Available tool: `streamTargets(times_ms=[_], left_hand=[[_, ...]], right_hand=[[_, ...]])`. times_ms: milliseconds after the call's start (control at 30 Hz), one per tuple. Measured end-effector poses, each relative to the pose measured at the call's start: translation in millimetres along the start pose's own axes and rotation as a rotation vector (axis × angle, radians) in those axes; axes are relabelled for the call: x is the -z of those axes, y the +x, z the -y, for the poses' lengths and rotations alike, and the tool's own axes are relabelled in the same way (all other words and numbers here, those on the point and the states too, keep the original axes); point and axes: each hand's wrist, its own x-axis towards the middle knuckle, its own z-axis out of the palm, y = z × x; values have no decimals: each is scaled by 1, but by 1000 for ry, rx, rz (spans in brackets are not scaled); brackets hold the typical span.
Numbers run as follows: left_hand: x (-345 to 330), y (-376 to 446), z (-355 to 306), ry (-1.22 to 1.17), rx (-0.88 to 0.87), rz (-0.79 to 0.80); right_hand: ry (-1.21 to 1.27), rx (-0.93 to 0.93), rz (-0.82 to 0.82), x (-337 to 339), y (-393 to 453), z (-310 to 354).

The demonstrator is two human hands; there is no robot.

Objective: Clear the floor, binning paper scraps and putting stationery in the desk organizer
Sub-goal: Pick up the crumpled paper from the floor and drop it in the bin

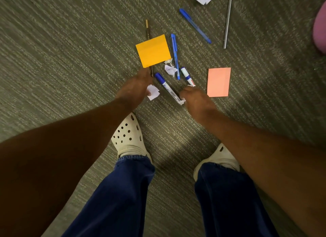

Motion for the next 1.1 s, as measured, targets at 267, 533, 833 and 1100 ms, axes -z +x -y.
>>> streamTargets(times_ms=[267, 533, 833, 1100], left_hand=[[15, -8, -11, 0, -52, -67], [33, 25, -66, -74, -256, -68], [29, 38, -64, -116, -60, -99], [11, -19, -56, -426, 323, -348]], right_hand=[[596, -274, -294, 30, -12, 11], [703, -480, -359, 50, -12, -24], [632, -306, -338, 66, 31, -21], [240, -112, -150, 50, 86, 29]])
